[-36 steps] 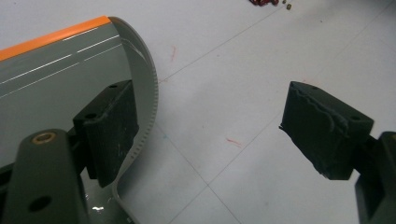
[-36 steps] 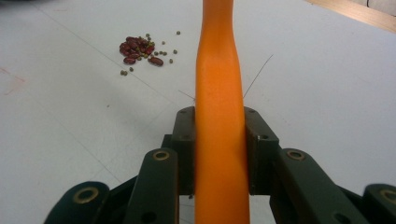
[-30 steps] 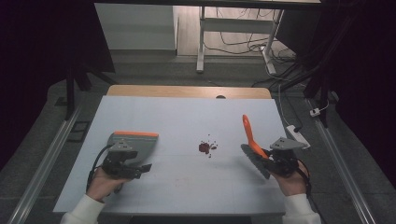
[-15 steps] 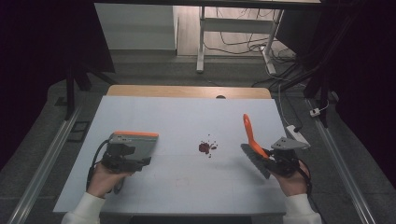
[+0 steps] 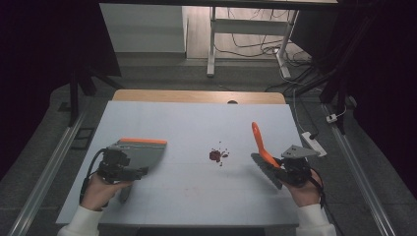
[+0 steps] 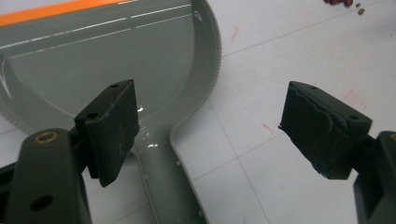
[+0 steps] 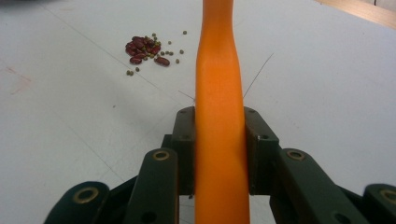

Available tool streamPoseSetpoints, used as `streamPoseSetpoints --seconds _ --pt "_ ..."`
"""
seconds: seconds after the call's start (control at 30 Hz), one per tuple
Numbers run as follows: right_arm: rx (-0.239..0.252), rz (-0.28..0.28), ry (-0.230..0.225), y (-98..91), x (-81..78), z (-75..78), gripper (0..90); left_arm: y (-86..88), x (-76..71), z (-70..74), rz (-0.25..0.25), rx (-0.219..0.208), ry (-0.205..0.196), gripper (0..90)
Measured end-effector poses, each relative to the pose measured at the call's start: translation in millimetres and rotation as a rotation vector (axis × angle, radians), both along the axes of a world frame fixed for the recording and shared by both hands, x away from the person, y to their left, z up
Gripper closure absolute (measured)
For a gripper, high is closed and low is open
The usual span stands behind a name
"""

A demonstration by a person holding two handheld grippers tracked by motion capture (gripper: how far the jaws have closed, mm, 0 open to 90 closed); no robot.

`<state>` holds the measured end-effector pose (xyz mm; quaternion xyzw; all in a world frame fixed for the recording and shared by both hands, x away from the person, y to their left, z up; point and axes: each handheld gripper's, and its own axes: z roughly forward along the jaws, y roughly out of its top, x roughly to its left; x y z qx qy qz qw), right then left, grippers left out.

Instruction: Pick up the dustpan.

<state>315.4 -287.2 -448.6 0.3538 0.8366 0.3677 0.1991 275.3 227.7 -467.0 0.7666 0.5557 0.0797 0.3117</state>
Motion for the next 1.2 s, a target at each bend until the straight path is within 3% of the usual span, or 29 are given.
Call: streamPoseSetpoints --seconds 0.4,0.77,1.0,1.2 --pt "0.006 -0.002 -0.008 -2.9 -0.5 1.9 70.2 10.4 -5.7 -11.6 0.062 -0.033 0.075 18.5" --pt "-0.005 -0.003 -0.007 -1.1 0.1 0.7 70.2 18.4 -9.1 -20.9 0.1 -0.025 0.1 19.1" --pt "-0.011 0.0 -0.006 0.1 0.4 -0.7 70.2 16.8 -5.7 -32.2 0.095 -0.029 0.146 19.0" --pt "-0.011 -0.002 -0.006 -0.2 0.4 -0.7 70.2 19.0 -4.5 -34.4 0.106 -0.043 0.15 18.6"
